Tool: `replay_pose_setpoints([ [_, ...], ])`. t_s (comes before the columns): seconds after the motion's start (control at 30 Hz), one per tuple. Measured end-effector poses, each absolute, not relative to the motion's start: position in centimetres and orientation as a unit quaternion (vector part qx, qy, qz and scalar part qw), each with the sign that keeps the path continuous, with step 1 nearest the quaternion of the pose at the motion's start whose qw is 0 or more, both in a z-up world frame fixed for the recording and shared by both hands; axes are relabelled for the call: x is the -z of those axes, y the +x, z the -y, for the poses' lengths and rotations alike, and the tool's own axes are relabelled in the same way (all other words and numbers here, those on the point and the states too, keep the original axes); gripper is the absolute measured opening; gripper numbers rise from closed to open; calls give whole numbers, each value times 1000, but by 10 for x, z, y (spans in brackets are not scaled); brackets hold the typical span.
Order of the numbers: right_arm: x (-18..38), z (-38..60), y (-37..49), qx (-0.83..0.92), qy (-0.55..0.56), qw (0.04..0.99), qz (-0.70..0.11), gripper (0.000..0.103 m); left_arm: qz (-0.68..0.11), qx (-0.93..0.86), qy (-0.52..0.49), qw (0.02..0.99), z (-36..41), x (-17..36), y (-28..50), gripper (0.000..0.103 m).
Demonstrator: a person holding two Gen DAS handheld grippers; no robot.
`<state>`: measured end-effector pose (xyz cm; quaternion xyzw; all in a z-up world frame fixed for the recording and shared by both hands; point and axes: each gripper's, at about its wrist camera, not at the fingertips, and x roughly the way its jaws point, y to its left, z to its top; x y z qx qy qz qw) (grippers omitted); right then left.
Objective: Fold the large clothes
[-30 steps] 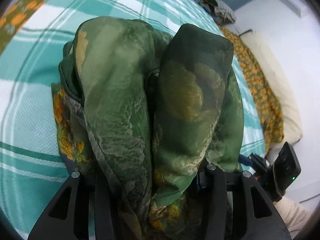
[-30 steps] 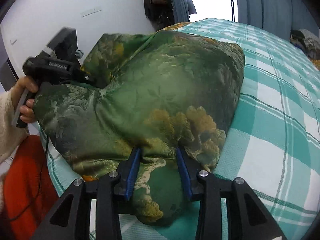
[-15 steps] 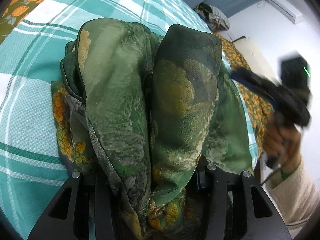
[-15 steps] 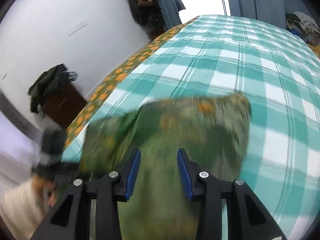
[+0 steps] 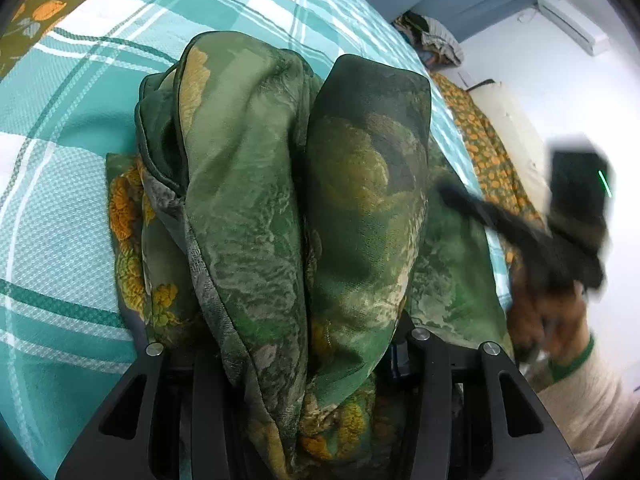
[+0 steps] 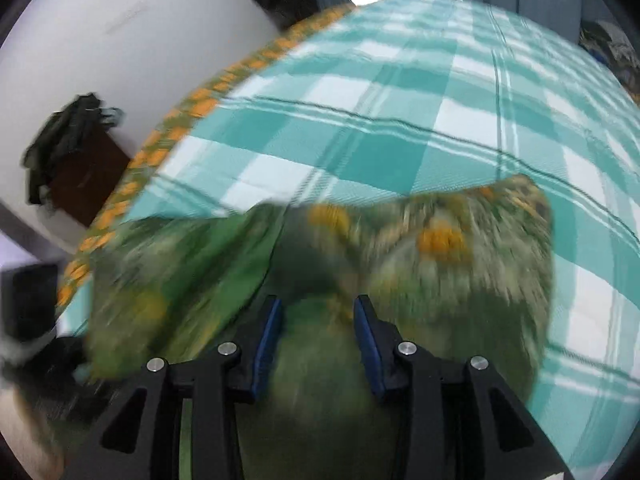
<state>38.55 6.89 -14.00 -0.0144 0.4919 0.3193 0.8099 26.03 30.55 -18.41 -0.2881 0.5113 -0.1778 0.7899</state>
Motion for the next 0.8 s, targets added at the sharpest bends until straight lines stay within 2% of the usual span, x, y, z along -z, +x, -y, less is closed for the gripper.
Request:
replay_pose_setpoints([
  [0.3,124,-5,220,-312,-50,845,-431,39,-508,175,-292,792,-302,185,258,48],
  [0.4,126,-1,211,-296,-33,848,-438,39,-506,174,-292,793,-300,186,258,48],
  [0.53,162,-8,232,-291,-11,824,-486,39,-506,171,-289,795,-298,188,258,49],
  [0.63,173,-9,236,-295,-12,822,-486,39,-506,165,-292,795,-296,185,257,50],
  [0.8,145,-9,231,-293,-36,827,-479,39,-492,154,-312,798,-296,152,241,62],
])
